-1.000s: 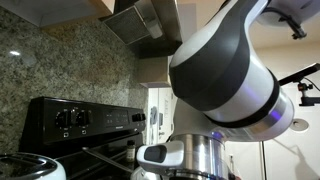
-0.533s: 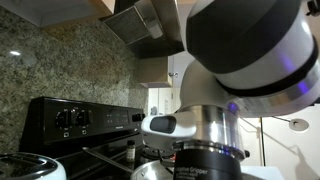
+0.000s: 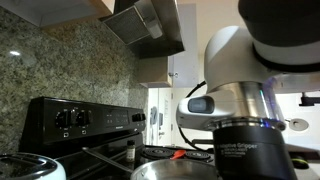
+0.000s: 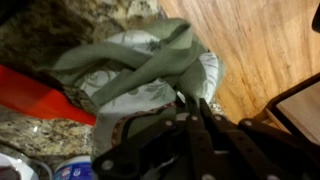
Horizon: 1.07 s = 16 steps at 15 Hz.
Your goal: Hang the towel on the oven handle
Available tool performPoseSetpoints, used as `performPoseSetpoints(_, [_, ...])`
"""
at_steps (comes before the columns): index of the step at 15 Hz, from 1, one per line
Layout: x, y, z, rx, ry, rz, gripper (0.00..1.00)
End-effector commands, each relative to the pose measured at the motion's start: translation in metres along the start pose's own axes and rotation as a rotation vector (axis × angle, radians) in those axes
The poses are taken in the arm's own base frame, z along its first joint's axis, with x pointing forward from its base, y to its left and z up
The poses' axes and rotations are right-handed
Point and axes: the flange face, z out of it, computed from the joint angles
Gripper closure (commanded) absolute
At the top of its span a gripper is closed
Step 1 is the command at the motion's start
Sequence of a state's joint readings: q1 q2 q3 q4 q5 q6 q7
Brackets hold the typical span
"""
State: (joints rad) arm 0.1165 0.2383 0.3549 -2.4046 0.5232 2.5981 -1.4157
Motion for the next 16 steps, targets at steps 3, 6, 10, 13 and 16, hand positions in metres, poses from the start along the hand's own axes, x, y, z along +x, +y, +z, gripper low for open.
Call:
performPoseSetpoints(3, [-0.041,-0.041,-0.04,-0.103,-0.173,0.147,0.99])
performPoseSetpoints(6, [-0.063,-0.061,-0.055,-0.151,-0.218,0.236,0.99])
performPoseSetpoints(10, [-0.055,-0.043,-0.04,-0.115,-0.199,0.191,0.96])
performPoseSetpoints(13, [-0.054,-0.042,-0.035,-0.104,-0.201,0.189,0.96])
performPoseSetpoints(16, [-0.054,-0.041,-0.034,-0.104,-0.201,0.191,0.96])
